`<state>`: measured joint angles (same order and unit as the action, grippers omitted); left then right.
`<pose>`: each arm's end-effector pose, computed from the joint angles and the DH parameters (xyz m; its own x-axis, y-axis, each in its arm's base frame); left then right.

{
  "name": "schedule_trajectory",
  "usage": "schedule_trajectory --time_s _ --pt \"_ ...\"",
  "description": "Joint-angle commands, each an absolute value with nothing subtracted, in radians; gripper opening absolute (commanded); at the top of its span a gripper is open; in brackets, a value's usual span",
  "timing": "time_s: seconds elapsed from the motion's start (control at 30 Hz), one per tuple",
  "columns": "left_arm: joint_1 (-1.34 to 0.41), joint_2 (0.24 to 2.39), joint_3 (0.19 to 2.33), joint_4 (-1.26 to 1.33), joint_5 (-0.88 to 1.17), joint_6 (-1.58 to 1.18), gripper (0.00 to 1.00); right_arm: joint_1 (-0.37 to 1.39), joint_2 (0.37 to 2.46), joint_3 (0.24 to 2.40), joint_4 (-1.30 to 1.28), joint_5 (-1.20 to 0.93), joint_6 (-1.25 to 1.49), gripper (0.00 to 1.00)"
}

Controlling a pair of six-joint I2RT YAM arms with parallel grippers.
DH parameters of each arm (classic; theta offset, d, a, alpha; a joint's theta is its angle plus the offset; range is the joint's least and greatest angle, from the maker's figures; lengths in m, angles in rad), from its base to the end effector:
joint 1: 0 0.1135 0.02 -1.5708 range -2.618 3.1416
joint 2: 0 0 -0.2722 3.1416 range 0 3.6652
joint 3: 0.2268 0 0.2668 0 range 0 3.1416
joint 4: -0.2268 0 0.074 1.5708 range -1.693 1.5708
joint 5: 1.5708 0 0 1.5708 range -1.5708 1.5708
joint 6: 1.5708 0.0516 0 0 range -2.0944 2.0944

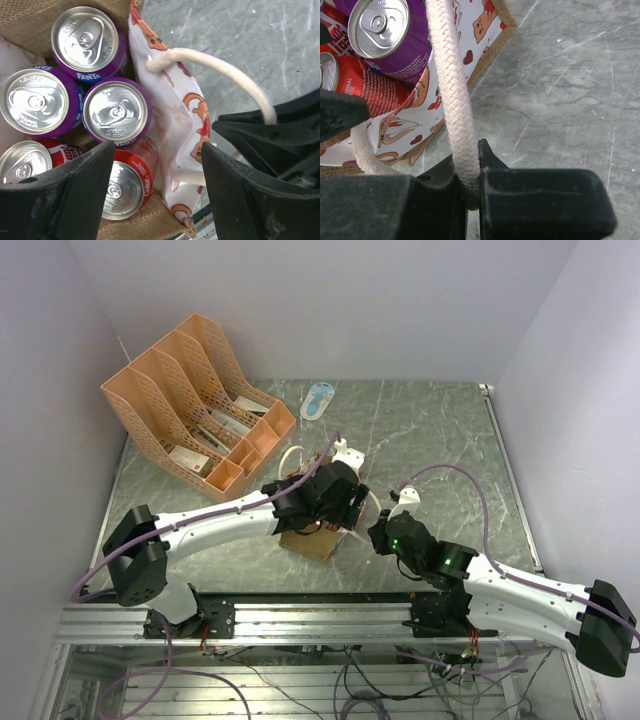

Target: Take the beverage out of the canvas bag

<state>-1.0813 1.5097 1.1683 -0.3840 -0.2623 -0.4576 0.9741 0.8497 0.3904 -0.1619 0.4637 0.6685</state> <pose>0.1816 -0.3124 0.2725 -0.6161 0.2490 -0.7473 0.5450 0.8197 -0.1762 0.1301 0.1505 0.1865 -0.5885 0.1202 -0.7995 -0.2175 0.9289 0.2997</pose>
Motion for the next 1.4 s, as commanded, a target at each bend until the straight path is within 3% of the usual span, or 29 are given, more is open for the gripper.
schedule_trajectory --time_s 0.0,0.37,0.73,1.37 --pt "-1.083 1.543 1.217 -0.42 -0.335 -0.45 0.81 0.968 0.864 0.382 -0.186 0.491 0.649 0.04" --pt "-1.084 1.634 1.258 -0.434 -0.461 -0.446 0.91 0.968 0.874 0.385 -0.186 0.494 0.65 0.04" --pt "-1.081 1.767 1.315 -0.427 -0.521 -0.461 0.88 0.968 0.877 0.386 -0.186 0.497 0.652 0.04" --pt "-1.052 1.899 1.355 -0.412 -0.511 -0.424 0.91 0.968 0.887 0.388 -0.184 0.496 0.65 0.04"
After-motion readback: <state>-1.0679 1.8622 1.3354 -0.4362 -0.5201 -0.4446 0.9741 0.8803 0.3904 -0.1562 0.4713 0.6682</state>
